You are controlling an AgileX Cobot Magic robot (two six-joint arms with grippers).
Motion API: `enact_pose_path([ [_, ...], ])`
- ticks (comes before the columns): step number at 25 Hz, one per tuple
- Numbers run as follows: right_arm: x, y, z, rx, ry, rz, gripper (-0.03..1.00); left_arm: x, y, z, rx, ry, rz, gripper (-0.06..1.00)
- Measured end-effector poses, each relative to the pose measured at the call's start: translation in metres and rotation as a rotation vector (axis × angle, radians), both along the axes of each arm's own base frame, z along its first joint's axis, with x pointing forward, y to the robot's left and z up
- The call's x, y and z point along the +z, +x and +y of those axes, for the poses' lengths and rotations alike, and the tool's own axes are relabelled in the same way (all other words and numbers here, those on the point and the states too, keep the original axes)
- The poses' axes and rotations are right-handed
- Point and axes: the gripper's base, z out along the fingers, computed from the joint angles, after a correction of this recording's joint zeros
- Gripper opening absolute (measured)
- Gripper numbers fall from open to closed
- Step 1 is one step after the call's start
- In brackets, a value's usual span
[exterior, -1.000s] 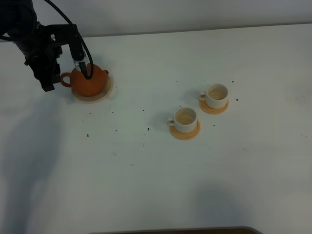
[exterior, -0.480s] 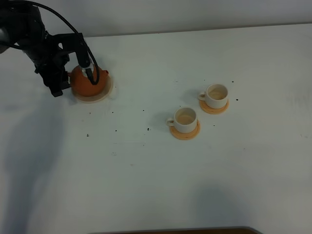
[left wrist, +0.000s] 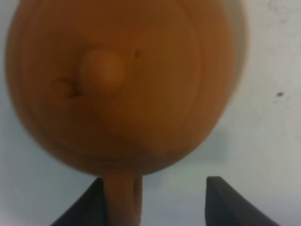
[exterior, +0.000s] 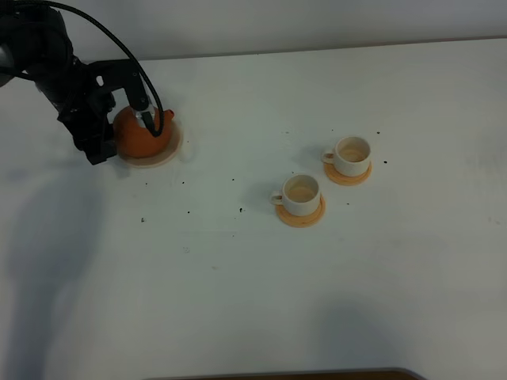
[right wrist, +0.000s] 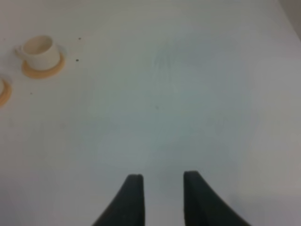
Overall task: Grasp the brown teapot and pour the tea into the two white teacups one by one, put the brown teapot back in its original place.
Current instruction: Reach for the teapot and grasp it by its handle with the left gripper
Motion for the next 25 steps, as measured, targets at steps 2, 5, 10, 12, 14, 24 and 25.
enact_pose_path([
  [2, 0.0, 0.0, 0.0, 0.0, 0.0, 0.0, 0.24, -0.0001, -0.0014, -0.0003, 0.011, -0.009, 0.016, 0.48],
  [5, 0.0, 0.0, 0.0, 0.0, 0.0, 0.0, 0.24, 0.0, -0.0035, -0.0004, 0.036, -0.012, 0.042, 0.48],
  [10, 0.0, 0.0, 0.0, 0.0, 0.0, 0.0, 0.24, 0.0001, -0.0069, -0.0007, 0.092, -0.019, 0.085, 0.48],
  [12, 0.0, 0.0, 0.0, 0.0, 0.0, 0.0, 0.24, 0.0001, -0.0069, -0.0008, 0.113, -0.021, 0.086, 0.48],
  [14, 0.0, 0.0, 0.0, 0.0, 0.0, 0.0, 0.24, 0.0001, -0.0064, -0.0009, 0.135, -0.024, 0.082, 0.48],
  [24, 0.0, 0.0, 0.0, 0.0, 0.0, 0.0, 0.24, 0.0001, -0.0035, 0.004, 0.282, 0.014, 0.053, 0.48],
  [25, 0.0, 0.0, 0.0, 0.0, 0.0, 0.0, 0.24, 0.0001, -0.0035, 0.0042, 0.305, 0.014, 0.053, 0.48],
])
